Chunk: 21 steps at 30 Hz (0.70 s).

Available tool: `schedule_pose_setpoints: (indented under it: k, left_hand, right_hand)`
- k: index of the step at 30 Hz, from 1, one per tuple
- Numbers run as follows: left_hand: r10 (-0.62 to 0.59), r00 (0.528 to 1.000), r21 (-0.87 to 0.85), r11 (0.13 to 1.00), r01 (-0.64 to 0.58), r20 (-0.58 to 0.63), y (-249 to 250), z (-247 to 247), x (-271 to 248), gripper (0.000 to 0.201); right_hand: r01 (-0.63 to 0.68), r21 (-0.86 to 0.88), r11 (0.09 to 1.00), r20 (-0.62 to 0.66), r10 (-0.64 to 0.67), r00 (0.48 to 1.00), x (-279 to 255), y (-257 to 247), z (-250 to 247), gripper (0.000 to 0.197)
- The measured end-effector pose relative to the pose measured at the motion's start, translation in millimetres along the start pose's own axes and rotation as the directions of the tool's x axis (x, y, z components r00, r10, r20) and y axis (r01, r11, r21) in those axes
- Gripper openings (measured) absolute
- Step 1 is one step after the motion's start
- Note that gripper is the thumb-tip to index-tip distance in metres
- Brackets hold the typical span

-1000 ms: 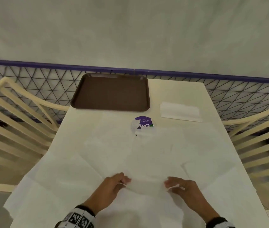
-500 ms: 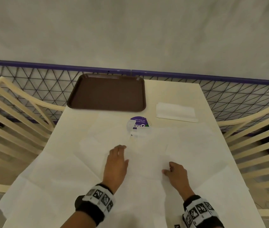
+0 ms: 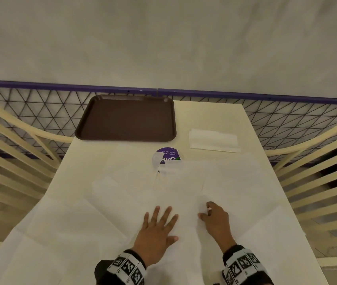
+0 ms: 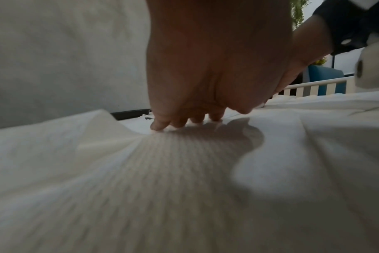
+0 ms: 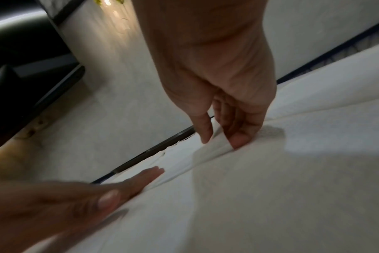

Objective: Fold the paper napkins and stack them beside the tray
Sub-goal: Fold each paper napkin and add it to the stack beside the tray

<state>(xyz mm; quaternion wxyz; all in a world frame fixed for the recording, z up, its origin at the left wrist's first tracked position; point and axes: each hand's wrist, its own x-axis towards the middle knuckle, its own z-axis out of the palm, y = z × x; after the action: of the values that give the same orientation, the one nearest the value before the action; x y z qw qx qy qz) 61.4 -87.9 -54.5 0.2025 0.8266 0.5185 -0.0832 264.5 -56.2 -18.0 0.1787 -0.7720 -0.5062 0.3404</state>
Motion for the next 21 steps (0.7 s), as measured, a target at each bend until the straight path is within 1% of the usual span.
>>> schedule_pose_setpoints:
  k: [1,2,3,4,5,6,7,8,9,10,11,12,13,15,16,18,19,20,21]
  left_hand:
    - [0.005,0.996,0.037,0.999,-0.002,-0.085,-1,-1,2,0.066]
    - [0.007,0.997,0.089,0.996,0.0,-0.083,-1,0,5,0.069]
    - [0.017,0.997,0.062,0.998,-0.012,-0.075,-1,0,4,0.071]
    - [0.031,0.994,0.053,0.998,-0.026,-0.109,-1,1,5,0.069]
    - [0.035,0.985,0.056,0.998,-0.025,-0.169,-3,4,6,0.064]
    - [0.008,0.991,0.029,1.0,-0.004,-0.131,-5,8,6,0.06]
    - [0.008,0.984,0.035,0.999,-0.002,-0.177,-7,12,6,0.057]
    - [0.012,0.973,0.026,1.0,-0.007,-0.229,-8,16,8,0.056]
    - [0.016,0.968,0.005,1.0,-0.015,-0.249,-6,17,7,0.056]
    - [0.011,0.965,-0.017,1.0,-0.016,-0.263,-4,11,6,0.056]
    - [-0.007,0.967,-0.032,1.0,-0.001,-0.255,-4,9,4,0.056]
    - [-0.017,0.971,-0.031,0.999,0.009,-0.239,-8,9,4,0.057]
    - [-0.015,0.975,-0.022,1.0,0.011,-0.223,-13,11,3,0.059]
    - [-0.083,0.97,0.01,0.996,0.088,-0.227,-27,12,-1,0.061]
    - [-0.102,0.974,0.026,0.994,0.11,-0.202,-30,12,-4,0.062]
    - [-0.058,0.974,0.097,0.992,0.081,-0.219,-28,-6,-8,0.066]
    - [-0.048,0.983,0.112,0.991,0.069,-0.179,-28,-17,-5,0.064]
    - [-0.072,0.99,0.119,0.989,0.086,-0.12,-29,-27,0,0.059]
    - [-0.076,0.984,0.138,0.986,0.098,-0.162,-30,-41,7,0.049]
  right_hand:
    - [0.043,-0.014,0.999,-0.043,-0.044,0.998,-5,1,0,0.036]
    - [0.129,-0.077,0.989,-0.11,-0.138,0.984,-11,1,2,0.044]
    - [0.227,-0.172,0.958,-0.165,-0.256,0.953,-19,1,4,0.048]
    - [0.332,-0.256,0.908,-0.169,-0.381,0.909,-27,0,6,0.048]
    - [0.424,-0.303,0.854,-0.082,-0.466,0.881,-34,-1,11,0.046]
    - [0.515,-0.309,0.8,0.095,-0.513,0.853,-40,-2,17,0.053]
    - [0.578,-0.277,0.768,0.262,-0.518,0.814,-45,-3,24,0.067]
    - [0.589,-0.263,0.764,0.413,-0.463,0.785,-47,2,33,0.075]
    - [0.607,-0.308,0.733,0.491,-0.424,0.761,-47,6,39,0.075]
    - [0.624,-0.36,0.693,0.485,-0.433,0.76,-44,11,42,0.071]
    - [0.618,-0.43,0.658,0.439,-0.446,0.78,-43,15,42,0.069]
    - [0.599,-0.492,0.631,0.417,-0.434,0.799,-42,19,39,0.071]
    - [0.575,-0.482,0.661,0.44,-0.385,0.811,-43,21,32,0.079]
    - [0.519,-0.427,0.74,0.478,-0.303,0.824,-42,34,19,0.098]
    - [0.498,-0.417,0.76,0.475,-0.285,0.833,-41,38,12,0.104]
    - [0.468,-0.424,0.775,0.462,-0.259,0.848,-41,42,7,0.107]
    - [0.455,-0.427,0.781,0.457,-0.248,0.854,-41,41,5,0.11]
    - [0.447,-0.425,0.787,0.464,-0.234,0.854,-43,39,4,0.115]
    - [0.443,-0.426,0.789,0.471,-0.224,0.853,-43,38,5,0.119]
